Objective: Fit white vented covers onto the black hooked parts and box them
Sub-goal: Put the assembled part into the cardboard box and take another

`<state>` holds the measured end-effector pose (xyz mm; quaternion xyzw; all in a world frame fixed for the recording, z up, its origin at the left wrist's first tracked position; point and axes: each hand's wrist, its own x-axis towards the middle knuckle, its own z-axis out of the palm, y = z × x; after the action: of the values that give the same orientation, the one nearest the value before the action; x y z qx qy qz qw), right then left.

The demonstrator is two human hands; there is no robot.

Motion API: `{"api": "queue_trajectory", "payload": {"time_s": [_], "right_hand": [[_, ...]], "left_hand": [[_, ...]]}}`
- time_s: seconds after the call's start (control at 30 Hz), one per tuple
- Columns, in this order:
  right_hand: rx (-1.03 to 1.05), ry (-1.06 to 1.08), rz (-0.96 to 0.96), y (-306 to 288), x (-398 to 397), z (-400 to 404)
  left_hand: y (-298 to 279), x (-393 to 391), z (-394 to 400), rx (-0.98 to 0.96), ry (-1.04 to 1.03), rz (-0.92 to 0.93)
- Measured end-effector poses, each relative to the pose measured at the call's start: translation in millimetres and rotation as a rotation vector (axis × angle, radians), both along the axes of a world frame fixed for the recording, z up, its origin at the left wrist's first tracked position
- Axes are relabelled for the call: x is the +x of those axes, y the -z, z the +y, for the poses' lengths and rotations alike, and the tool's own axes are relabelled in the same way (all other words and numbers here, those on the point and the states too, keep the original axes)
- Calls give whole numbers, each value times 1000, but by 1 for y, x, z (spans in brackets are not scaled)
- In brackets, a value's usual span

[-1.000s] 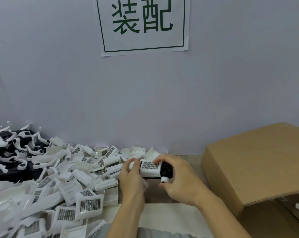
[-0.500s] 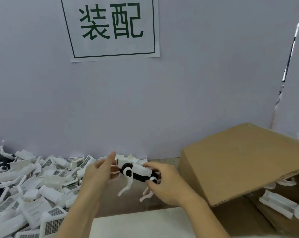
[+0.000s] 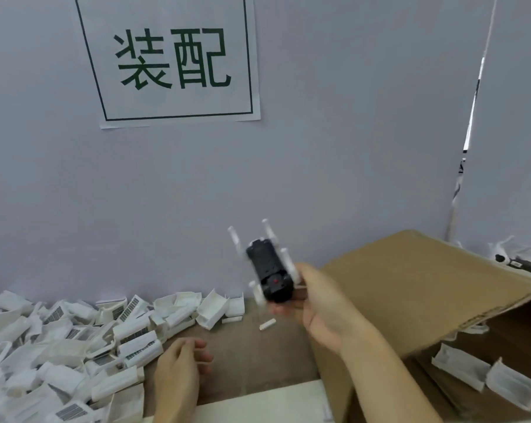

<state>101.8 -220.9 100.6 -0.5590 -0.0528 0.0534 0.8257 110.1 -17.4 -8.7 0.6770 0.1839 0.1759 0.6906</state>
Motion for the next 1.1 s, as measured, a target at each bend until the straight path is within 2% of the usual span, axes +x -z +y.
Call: {"api": "queue_trajectory", "payload": {"time_s": [0.1, 0.2, 0.27, 0.33, 0.43, 0.63, 0.73, 0.83, 0.93, 1.0, 1.03, 1.1], "right_hand": [[277, 302, -58, -35, 10, -42], [409, 641, -119, -69, 19, -93], [457, 776, -110, -75, 24, -117], [353, 853, -107, -68, 24, -116], [38, 846, -171, -35, 23, -72], [-431, 399, -294, 69, -3, 63], [-596, 258, -316, 102, -5, 81], [-644, 186, -273, 105, 5, 70], [-679, 210, -251, 110, 12, 68], [-688, 202, -259, 112, 13, 72], [-692, 201, -264, 112, 14, 73], [-702, 196, -269, 113, 16, 75]], "left_hand": [[1, 3, 0, 12, 13, -3], [1, 5, -2, 14, 10, -18], [1, 5, -4, 10, 9, -16], [1, 4, -6, 4, -2, -6], [1, 2, -8, 45, -7, 14], [-13, -12, -15, 226, -22, -22], [-35, -17, -11, 447, -51, -81], [-68, -13, -1, 696, -3, -126], [-101, 1, 25, 1197, 72, -117], [-120, 14, 60, 1500, 109, -22], [-129, 20, 83, 1593, 123, 69], [-143, 26, 135, 1713, 144, 350]]}}
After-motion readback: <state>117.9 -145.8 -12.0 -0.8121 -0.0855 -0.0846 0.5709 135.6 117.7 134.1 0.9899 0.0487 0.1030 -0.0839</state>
